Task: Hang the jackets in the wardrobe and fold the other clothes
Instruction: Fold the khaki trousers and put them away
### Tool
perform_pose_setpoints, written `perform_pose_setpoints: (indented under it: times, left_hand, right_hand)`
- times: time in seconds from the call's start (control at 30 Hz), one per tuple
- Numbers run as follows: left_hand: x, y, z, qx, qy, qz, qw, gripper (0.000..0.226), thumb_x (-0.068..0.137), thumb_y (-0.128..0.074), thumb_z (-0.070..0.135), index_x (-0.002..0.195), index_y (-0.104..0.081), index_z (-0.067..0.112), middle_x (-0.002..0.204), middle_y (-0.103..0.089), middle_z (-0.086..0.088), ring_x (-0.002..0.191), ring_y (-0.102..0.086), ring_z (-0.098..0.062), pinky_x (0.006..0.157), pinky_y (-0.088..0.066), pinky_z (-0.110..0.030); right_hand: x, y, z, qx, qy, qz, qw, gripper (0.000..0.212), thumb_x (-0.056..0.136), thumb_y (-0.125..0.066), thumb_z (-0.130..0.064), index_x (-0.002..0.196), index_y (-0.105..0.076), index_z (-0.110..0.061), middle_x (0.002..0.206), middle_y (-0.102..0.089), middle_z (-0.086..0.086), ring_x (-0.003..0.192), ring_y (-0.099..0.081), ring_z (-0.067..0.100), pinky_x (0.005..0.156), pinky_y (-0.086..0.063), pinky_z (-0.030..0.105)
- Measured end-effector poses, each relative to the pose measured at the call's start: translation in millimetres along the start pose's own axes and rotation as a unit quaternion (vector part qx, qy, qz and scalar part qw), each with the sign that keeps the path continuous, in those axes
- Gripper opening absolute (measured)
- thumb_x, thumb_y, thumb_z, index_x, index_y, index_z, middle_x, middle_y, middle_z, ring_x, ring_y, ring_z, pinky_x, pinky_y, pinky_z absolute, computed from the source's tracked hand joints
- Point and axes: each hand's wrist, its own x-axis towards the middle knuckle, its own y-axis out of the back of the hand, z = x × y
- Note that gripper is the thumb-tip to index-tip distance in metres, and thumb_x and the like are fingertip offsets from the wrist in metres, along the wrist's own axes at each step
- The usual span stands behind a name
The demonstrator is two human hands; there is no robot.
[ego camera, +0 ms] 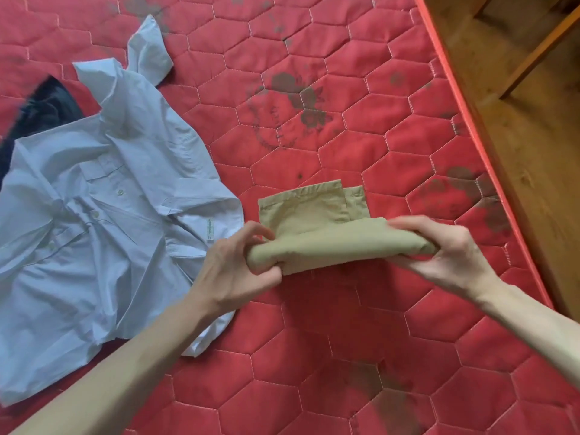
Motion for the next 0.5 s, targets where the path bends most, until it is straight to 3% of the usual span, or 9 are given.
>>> perform_pose_setpoints:
  times: [0.13,0.23,0.3,0.37,0.43,0.5]
  left_hand:
    - [0,-13,-7,-0.127,0.118,0.069,0.982,0.037,0.068,-0.074,0.049,0.099,-0.066,0.032,0.083,-0.071,0.013,0.077,-0.068,-0.010,0.068,-0.054,-0.022]
    - [12,-28,-10,-0.253,0.203,0.100,0.941,0.028,0.089,-0.080,0.038,0.107,-0.065,0.024,0.094,-0.077,-0.001,0.093,-0.074,-0.022,0.087,-0.060,-0.046]
    - [21,-41,-13,-0.261,0.222,0.113,0.933,0.025,0.096,-0.074,0.036,0.115,-0.064,0.023,0.105,-0.076,0.004,0.099,-0.072,-0.010,0.093,-0.058,-0.045]
    - [29,-53,-14,-0.256,0.226,0.096,0.935,0.038,0.097,-0.071,0.039,0.129,-0.056,0.024,0.119,-0.068,0.013,0.105,-0.066,0.005,0.097,-0.054,-0.032]
    - [37,-62,-19,-0.244,0.237,0.079,0.937,0.051,0.097,-0.071,0.040,0.139,-0.049,0.021,0.127,-0.063,0.013,0.115,-0.062,0.003,0.104,-0.050,-0.030]
    - [46,-69,-23,-0.179,0.250,0.077,0.948,0.056,0.097,-0.070,0.041,0.141,-0.048,0.014,0.134,-0.058,0.000,0.127,-0.057,-0.015,0.114,-0.044,-0.039]
  right_hand:
    - [16,-5,1,0.094,-0.102,0.060,0.988,0.070,0.066,-0.095,-0.043,0.124,-0.058,-0.031,0.098,-0.072,-0.014,0.089,-0.072,0.008,0.083,-0.054,0.018]
    - [31,-28,3,0.142,-0.155,0.107,0.972,0.055,0.075,-0.088,-0.047,0.118,-0.057,-0.032,0.098,-0.067,-0.016,0.088,-0.064,0.004,0.081,-0.050,0.016]
    - [41,-46,4,0.169,-0.194,0.127,0.958,0.041,0.084,-0.082,-0.048,0.113,-0.056,-0.035,0.100,-0.068,-0.023,0.092,-0.064,-0.001,0.083,-0.048,0.012]
    - [48,-64,8,0.171,-0.215,0.146,0.950,0.031,0.092,-0.077,-0.045,0.112,-0.054,-0.040,0.104,-0.069,-0.026,0.099,-0.065,-0.002,0.087,-0.047,0.012]
    - [52,-80,15,0.163,-0.244,0.159,0.943,0.028,0.097,-0.071,-0.046,0.113,-0.055,-0.029,0.105,-0.068,-0.017,0.101,-0.065,0.005,0.093,-0.051,0.026]
    - [54,-93,22,0.142,-0.273,0.153,0.939,0.044,0.098,-0.062,-0.055,0.112,-0.053,-0.014,0.101,-0.066,-0.004,0.097,-0.062,0.015,0.093,-0.049,0.044]
